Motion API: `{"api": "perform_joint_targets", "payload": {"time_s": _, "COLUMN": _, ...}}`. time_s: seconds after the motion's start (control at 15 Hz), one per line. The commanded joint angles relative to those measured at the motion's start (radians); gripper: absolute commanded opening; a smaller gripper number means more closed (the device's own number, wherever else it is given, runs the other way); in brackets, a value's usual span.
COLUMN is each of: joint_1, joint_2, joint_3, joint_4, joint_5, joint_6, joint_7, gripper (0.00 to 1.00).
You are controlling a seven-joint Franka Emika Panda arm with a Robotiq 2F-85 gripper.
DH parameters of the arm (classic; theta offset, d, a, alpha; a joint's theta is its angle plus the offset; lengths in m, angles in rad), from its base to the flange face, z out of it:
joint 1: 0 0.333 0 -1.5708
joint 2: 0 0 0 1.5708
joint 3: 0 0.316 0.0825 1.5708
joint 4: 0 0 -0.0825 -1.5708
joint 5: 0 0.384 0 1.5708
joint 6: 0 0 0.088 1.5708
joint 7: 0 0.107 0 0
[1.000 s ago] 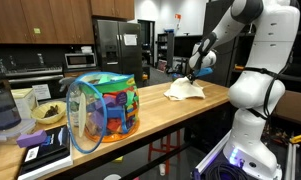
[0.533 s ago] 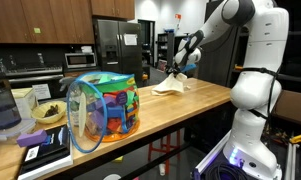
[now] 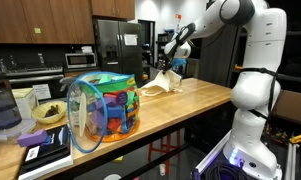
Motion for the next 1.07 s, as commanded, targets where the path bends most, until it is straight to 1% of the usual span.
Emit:
{"api": "perform_joint_targets", "payload": {"time_s": 0.0, "joint_1": 0.014, "joint_2": 0.017, "joint_3": -0.005, "joint_4": 0.029, "joint_5": 0.041, "joint_6": -0.054, "joint_7": -0.035, "gripper": 0.01}}
{"api": "perform_joint_targets", "payload": {"time_s": 0.2, "joint_1": 0.016, "joint_2": 0.029, "joint_3": -0.005, "joint_4": 0.041, "joint_5": 0.038, "joint_6": -0.077, "joint_7": -0.028, "gripper": 0.01}}
{"api": "perform_joint_targets", "payload": {"time_s": 0.53, "joint_1": 0.028, "joint_2": 0.039, "joint_3": 0.019, "joint_4": 0.076, "joint_5": 0.087, "joint_6": -0.130, "joint_7": -0.062, "gripper": 0.01}}
{"api": "perform_joint_targets", "payload": {"time_s": 0.8, "joint_1": 0.058, "joint_2": 0.051, "joint_3": 0.055, "joint_4": 0.114, "joint_5": 0.110, "joint_6": -0.170, "joint_7": -0.093, "gripper": 0.01}}
{"api": "perform_joint_targets", "payload": {"time_s": 1.0, "joint_1": 0.091, "joint_2": 0.062, "joint_3": 0.095, "joint_4": 0.142, "joint_5": 0.132, "joint_6": -0.208, "joint_7": -0.112, "gripper": 0.01}}
